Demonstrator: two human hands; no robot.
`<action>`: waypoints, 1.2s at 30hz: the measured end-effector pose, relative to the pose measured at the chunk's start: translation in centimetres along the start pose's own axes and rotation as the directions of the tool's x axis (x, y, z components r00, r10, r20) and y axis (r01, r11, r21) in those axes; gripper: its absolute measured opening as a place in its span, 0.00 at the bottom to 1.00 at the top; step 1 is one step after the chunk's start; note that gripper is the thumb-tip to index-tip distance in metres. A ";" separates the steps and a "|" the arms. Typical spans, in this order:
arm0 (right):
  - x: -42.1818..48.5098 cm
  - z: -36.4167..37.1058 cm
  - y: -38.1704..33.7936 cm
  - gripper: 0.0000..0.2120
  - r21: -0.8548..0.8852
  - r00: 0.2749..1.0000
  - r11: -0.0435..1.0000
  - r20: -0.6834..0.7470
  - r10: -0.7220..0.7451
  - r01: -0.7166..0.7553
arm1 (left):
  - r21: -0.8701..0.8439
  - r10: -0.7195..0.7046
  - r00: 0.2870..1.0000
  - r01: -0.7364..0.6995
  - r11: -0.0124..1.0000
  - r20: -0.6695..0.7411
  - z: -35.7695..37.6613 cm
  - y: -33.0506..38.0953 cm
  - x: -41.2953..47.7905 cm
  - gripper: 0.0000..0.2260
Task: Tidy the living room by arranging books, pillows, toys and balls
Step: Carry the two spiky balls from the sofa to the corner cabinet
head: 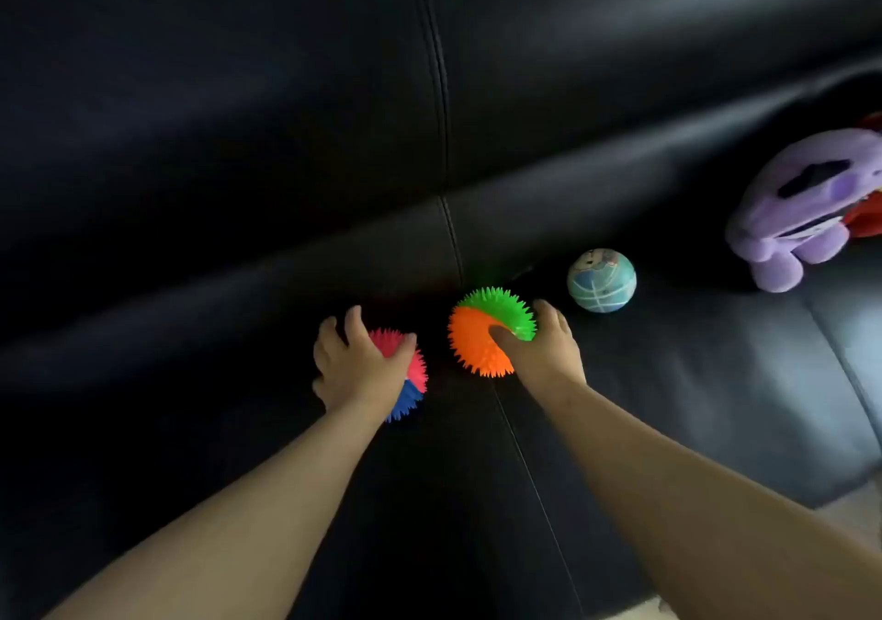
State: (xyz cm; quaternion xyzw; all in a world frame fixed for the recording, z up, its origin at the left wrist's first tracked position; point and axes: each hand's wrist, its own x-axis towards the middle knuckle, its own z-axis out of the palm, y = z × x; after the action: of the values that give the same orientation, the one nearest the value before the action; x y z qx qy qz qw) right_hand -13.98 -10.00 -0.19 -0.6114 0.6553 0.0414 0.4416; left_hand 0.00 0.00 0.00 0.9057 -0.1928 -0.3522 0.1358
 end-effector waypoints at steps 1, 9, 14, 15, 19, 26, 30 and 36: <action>1.2 0.4 -0.2 0.39 0.006 1.000 1.000 0.003 0.003 -0.003 | -0.029 -0.055 0.998 0.054 0.998 -0.035 0.6 0.4 0.6 0.36; 4.3 3.0 0.2 0.41 0.064 0.998 0.997 0.036 0.049 -0.051 | -0.251 -0.286 0.958 0.285 0.925 0.033 3.1 -2.9 3.2 0.36; 2.2 2.1 1.1 0.39 0.392 0.987 0.907 0.016 0.162 -0.155 | -0.503 -0.366 0.926 0.362 0.785 0.095 1.5 -2.6 2.4 0.28; 1.4 1.8 1.0 0.40 0.467 0.981 0.865 0.037 0.190 -0.185 | -0.580 -0.388 0.912 0.390 0.715 0.135 1.0 -2.3 2.0 0.27; -3.1 -1.1 -0.3 0.41 0.680 0.964 0.690 0.107 0.242 -0.248 | -0.733 -0.354 0.894 0.434 0.524 0.276 -2.0 -0.1 -0.8 0.29; -14.9 -6.6 -1.9 0.24 0.878 0.980 0.444 0.116 0.159 -0.176 | -0.823 -0.084 0.918 0.386 0.417 0.388 -9.2 2.2 -9.4 0.31; -22.5 -8.7 -0.8 0.23 0.954 0.993 0.288 0.057 0.106 -0.085 | -0.824 0.109 0.908 0.311 0.474 0.405 -13.0 3.1 -16.1 0.25; -32.2 -12.9 5.1 0.42 0.997 0.994 -0.042 -0.066 0.090 0.070 | -0.767 0.347 0.793 0.221 0.603 0.501 -14.4 5.9 -28.2 0.10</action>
State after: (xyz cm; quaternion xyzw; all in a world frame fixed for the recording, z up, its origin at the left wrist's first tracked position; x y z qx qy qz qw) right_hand -29.50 8.22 25.42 -0.1007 0.5109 -0.4753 0.7092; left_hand -10.69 8.93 29.02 0.5771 -0.0822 -0.6646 0.4675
